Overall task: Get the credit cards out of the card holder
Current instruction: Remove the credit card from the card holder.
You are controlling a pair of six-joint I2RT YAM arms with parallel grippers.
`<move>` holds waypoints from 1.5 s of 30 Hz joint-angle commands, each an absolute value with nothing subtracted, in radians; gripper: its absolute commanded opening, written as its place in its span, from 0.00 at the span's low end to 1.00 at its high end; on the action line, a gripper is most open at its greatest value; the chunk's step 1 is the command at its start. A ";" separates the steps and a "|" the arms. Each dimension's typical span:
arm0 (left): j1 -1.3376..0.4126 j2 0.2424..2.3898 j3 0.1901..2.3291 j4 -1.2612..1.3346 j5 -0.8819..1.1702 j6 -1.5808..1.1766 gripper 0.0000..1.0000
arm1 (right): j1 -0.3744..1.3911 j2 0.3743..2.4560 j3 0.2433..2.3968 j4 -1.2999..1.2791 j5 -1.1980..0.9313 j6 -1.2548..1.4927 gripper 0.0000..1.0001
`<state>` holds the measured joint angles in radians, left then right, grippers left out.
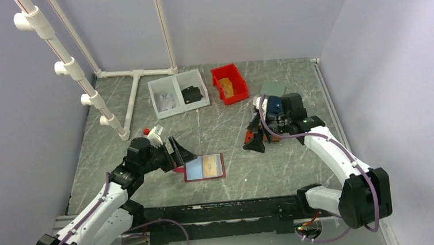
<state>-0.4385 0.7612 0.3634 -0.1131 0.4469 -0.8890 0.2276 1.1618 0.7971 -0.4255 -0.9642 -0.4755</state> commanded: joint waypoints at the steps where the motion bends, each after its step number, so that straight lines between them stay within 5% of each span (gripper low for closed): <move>1: -0.442 0.764 0.358 -0.091 0.431 -0.901 0.97 | 0.282 1.189 0.831 -0.427 -0.936 -0.524 1.00; 12: -0.537 0.964 0.389 0.048 0.401 -0.931 0.74 | 0.464 1.307 0.832 -0.330 -0.884 -0.403 0.92; 21: -0.825 1.226 0.745 -0.483 -0.133 -0.940 0.81 | 0.496 1.371 0.878 -0.298 -0.733 -0.309 0.83; 32: -0.927 1.547 0.975 -0.601 -0.209 -0.950 0.84 | 0.454 1.347 0.879 -0.294 -0.729 -0.301 0.84; 45: -0.929 1.549 0.940 -0.458 -0.091 -0.878 0.78 | 0.452 1.366 0.886 -0.305 -0.729 -0.309 0.84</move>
<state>-0.9230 1.5661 0.9371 -0.5072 -0.1158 -0.9058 0.4549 1.3766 0.8413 -0.3283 -0.7303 -0.3088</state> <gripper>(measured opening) 0.786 0.841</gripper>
